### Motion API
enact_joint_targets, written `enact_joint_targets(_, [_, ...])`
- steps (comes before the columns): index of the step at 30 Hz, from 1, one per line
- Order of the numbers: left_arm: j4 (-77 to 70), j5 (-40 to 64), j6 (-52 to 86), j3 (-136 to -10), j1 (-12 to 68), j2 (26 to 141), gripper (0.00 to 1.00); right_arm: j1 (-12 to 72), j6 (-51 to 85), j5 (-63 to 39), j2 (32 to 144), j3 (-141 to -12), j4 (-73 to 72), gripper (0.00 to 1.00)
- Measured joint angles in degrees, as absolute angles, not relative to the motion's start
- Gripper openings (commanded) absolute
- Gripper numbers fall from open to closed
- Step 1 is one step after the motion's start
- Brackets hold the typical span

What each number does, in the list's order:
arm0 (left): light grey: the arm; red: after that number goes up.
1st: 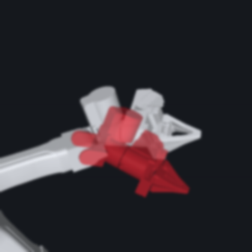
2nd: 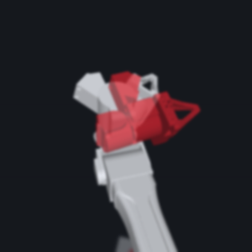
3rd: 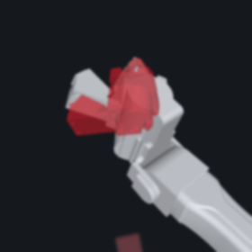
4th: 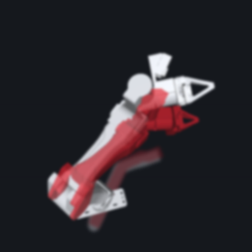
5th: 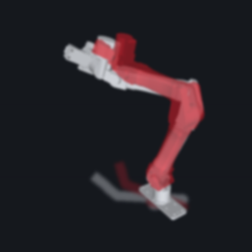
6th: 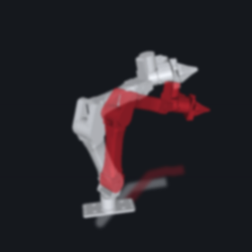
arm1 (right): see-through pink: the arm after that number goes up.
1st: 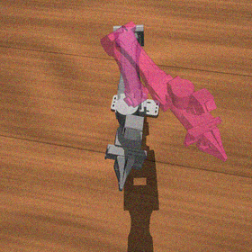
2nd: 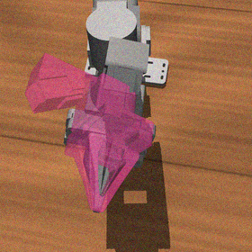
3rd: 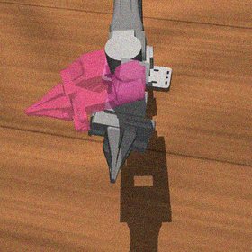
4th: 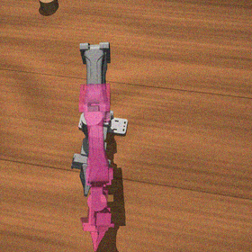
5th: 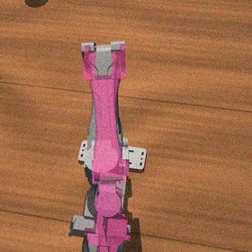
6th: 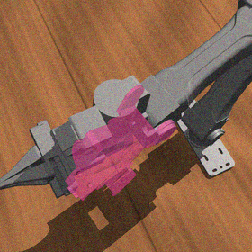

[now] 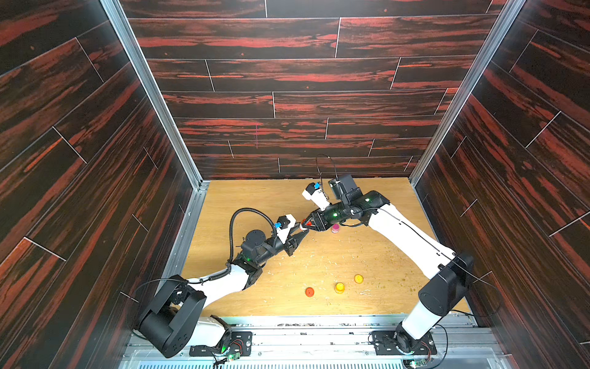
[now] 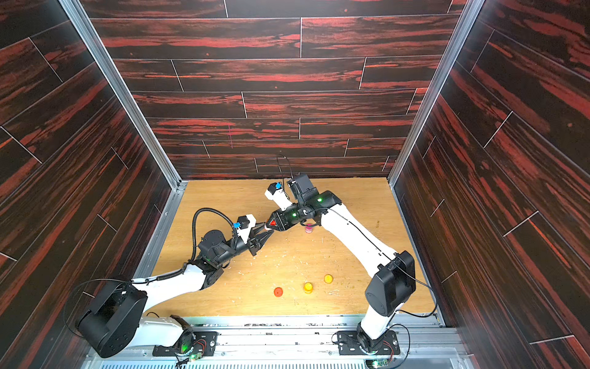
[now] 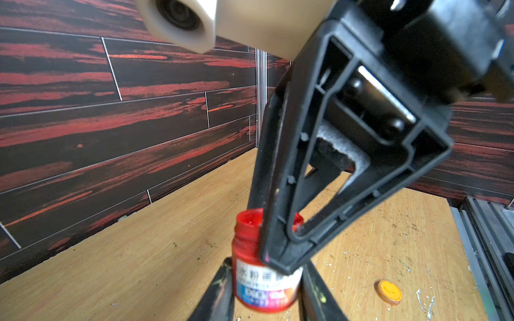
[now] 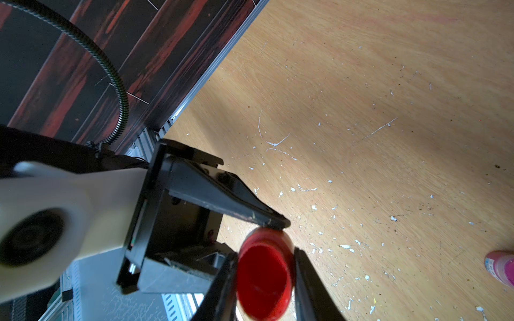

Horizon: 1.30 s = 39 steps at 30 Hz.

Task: Close the paint jar lid
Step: Pick up the paint jar from the center of the board, then pick up the lid from the center of the board.

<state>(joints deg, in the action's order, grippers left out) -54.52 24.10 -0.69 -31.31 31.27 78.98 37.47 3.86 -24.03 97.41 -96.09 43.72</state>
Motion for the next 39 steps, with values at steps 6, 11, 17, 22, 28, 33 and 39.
enact_joint_targets(6, [-53.69,24.10,-0.67,-31.31,31.27,78.11,0.35,37.47,4.10,-24.84,97.41,-96.09,43.68,0.43])
enact_joint_targets(11, [-53.15,24.01,-0.64,-31.31,31.27,76.75,0.34,37.47,4.49,-26.65,97.41,-96.09,43.75,0.50])
enact_joint_targets(17, [-52.18,24.03,-0.64,-31.31,31.27,75.42,0.34,37.06,5.48,-27.57,97.25,-96.09,43.72,0.59])
enact_joint_targets(22, [-51.90,23.79,-0.19,-31.31,31.24,74.83,0.34,35.86,6.00,-25.26,94.32,-96.09,43.81,0.64])
enact_joint_targets(28, [-52.01,23.16,0.75,-31.31,31.24,74.83,0.34,35.24,5.13,-22.59,83.44,-92.64,44.16,0.66])
enact_joint_targets(33, [-53.76,22.33,2.96,-31.38,30.52,74.83,0.35,35.55,4.10,-22.41,75.72,-83.55,44.56,0.65])
enact_joint_targets(39, [-55.44,22.50,5.78,-33.69,28.88,74.78,0.35,41.74,5.15,-18.70,73.95,-68.05,43.90,0.65])
